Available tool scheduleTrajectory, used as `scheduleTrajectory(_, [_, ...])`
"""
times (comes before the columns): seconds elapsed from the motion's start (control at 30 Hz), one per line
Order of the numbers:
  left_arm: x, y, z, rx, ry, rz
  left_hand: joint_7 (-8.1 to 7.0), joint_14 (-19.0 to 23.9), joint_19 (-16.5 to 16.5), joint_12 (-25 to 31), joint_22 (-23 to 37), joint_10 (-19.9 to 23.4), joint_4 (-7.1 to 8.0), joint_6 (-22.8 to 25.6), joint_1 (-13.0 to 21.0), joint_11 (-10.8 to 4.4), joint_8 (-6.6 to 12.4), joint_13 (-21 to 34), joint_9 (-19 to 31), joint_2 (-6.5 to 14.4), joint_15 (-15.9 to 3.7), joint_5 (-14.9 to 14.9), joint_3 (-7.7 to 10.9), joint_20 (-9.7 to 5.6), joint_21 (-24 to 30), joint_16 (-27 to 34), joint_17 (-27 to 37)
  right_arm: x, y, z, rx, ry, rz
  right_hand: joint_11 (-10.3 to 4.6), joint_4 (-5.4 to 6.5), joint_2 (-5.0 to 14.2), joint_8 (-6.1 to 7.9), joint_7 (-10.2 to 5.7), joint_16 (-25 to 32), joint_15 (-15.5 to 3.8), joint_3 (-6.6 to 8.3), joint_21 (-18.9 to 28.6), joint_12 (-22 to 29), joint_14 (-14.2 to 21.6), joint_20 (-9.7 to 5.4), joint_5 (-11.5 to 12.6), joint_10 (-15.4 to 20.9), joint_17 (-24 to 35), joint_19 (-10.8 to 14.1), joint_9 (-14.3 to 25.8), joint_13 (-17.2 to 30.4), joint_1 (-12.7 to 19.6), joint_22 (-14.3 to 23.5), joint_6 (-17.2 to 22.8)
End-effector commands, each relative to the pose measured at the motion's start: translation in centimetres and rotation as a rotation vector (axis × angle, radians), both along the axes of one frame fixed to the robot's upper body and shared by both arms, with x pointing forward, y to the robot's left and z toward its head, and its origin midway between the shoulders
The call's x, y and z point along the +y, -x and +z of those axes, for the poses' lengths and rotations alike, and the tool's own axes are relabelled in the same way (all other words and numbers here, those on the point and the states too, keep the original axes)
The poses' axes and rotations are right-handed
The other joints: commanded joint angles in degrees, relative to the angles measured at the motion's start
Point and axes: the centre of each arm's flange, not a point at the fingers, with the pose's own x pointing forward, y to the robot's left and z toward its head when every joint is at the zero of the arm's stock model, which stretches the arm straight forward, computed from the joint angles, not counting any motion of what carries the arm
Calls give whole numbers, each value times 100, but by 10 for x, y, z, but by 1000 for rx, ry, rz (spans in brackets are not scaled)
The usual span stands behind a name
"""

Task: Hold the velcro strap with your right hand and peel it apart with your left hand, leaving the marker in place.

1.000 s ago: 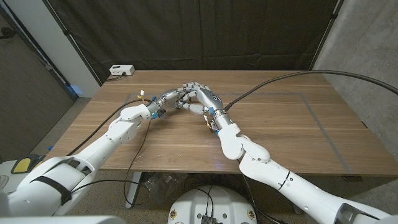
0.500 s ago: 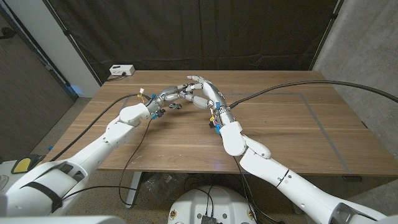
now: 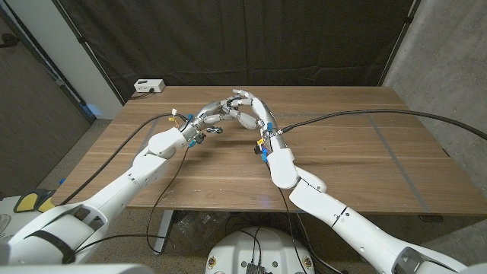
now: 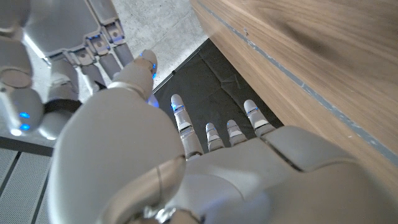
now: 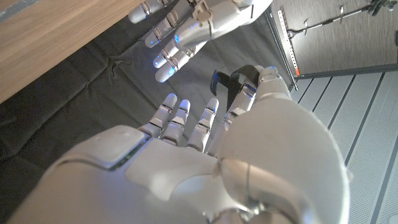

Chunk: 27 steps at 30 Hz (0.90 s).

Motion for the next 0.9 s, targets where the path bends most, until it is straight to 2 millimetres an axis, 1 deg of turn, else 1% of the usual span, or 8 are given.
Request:
scheduleTrajectory(0.03, [-11, 9, -5, 2, 96, -103, 26, 10, 39, 62, 25, 200, 52, 503, -148, -85, 176, 29, 23, -8, -38, 135, -315, 9, -71, 34, 28, 0, -8, 1, 28, -76, 51, 10, -7, 15, -12, 15, 36, -475, -46, 33, 51, 88, -221, 13, 74, 9, 26, 14, 6, -19, 7, 96])
scheduleTrajectory(0.2, [-12, 10, -8, 8, 170, -91, 8, 218, 127, 137, 35, 471, 59, 1018, -151, -222, 324, 30, 2, 26, -142, 228, -588, -41, -94, 105, 38, 0, -8, 1, 26, -80, 50, 10, -10, 18, -20, 16, 37, -472, -66, 45, 62, 107, -215, 11, 108, 9, 43, 12, 3, -13, 7, 126])
scheduleTrajectory(0.3, [-12, 10, -10, 15, 211, -85, 54, 372, 245, 202, 45, 742, 74, 1554, -144, -316, 466, 30, -34, 60, -171, 289, -772, -62, -87, 148, 51, 0, -9, 1, 28, -81, 49, 7, -12, 22, -29, 11, 35, -473, -81, 52, 66, 118, -216, 10, 122, 10, 49, 11, 1, -8, 7, 143])
scheduleTrajectory(0.5, [-10, 12, -11, 19, 282, -60, 80, 597, 407, 259, 56, 1016, 112, 1938, -136, -390, 512, 27, -84, 144, -288, 343, -890, -133, -54, 217, 71, -1, -11, 2, 36, -79, 56, 5, -10, 29, -50, 8, 35, -499, -106, 60, 69, 140, -215, 9, 141, 12, 49, 10, -2, -7, 8, 149])
scheduleTrajectory(0.53, [-9, 12, -11, 24, 299, -55, 84, 667, 452, 287, 58, 1124, 122, 2041, -129, -449, 521, 25, -96, 168, -318, 356, -908, -159, -43, 240, 75, -1, -11, 2, 35, -71, 56, 5, -10, 31, -52, 8, 35, -499, -110, 64, 69, 144, -207, 9, 143, 13, 55, 10, -3, -6, 8, 154])
scheduleTrajectory(0.67, [-8, 12, -12, 39, 338, -42, 131, 834, 589, 327, 65, 1335, 152, 2312, -65, -500, 536, 20, -126, 315, -434, 397, -896, -232, -2, 295, 95, -1, -11, 3, 32, -52, 65, -1, -10, 40, -59, 7, 31, -511, -125, 70, 62, 150, -206, 9, 134, 14, 55, 11, -5, -1, 8, 173])
scheduleTrajectory(0.77, [-10, 13, -12, 40, 363, -19, 313, 953, 677, 364, 71, 1607, 130, 2697, 153, -565, 547, 9, -149, 515, -537, 418, -813, -289, 23, 313, 103, -1, -11, 4, 27, -45, 75, -2, -8, 47, -68, 5, 29, -510, -137, 79, 58, 154, -197, 9, 129, 16, 68, 11, -6, -1, 9, 176])
scheduleTrajectory(0.9, [-12, 11, -11, 51, 387, -11, 343, 1144, 801, 381, 75, 1827, 120, 2978, 331, -606, 535, 1, -153, 683, -638, 375, -743, -298, 69, 360, 108, -2, -11, 5, 24, -24, 81, -4, -4, 59, -79, 3, 24, -502, -148, 93, 51, 151, -206, 9, 118, 18, 93, 11, -7, -3, 10, 174])
